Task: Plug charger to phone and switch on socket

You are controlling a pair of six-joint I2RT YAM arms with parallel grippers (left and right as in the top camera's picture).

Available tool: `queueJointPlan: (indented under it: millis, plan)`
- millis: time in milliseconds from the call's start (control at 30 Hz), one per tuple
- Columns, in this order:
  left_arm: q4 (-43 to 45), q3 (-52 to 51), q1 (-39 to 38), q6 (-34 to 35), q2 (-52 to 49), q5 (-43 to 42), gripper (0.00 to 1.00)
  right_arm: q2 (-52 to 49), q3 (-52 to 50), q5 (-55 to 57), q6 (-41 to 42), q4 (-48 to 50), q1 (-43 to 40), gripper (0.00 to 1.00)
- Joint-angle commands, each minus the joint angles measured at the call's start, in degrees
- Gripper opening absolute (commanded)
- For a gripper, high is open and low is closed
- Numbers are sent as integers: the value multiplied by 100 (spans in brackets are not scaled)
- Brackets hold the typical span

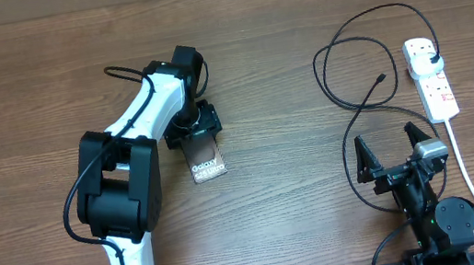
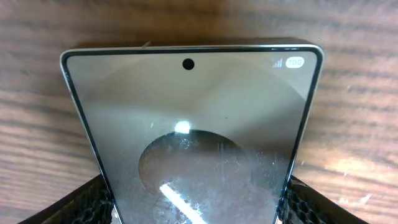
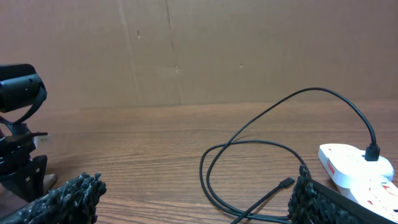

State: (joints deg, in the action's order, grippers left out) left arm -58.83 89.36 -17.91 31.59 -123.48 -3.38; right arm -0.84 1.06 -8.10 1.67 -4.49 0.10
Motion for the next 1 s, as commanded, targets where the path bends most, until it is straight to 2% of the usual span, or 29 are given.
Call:
queueJointPlan:
  millis: [0, 600, 733, 967]
  plan:
    - [-186, 42, -13, 74, -278, -636, 54, 68, -59, 35, -4, 28, 22, 100]
    - [-1394, 968, -11, -79, -278, -1189, 52, 68, -59, 35, -7, 28, 22, 100]
    - [-1449, 988, -11, -210, -278, -1613, 52, 68, -59, 35, -4, 28, 22, 100]
    - [-1528, 988, -11, -245, -278, -1777, 52, 68, -59, 35, -4, 28, 22, 100]
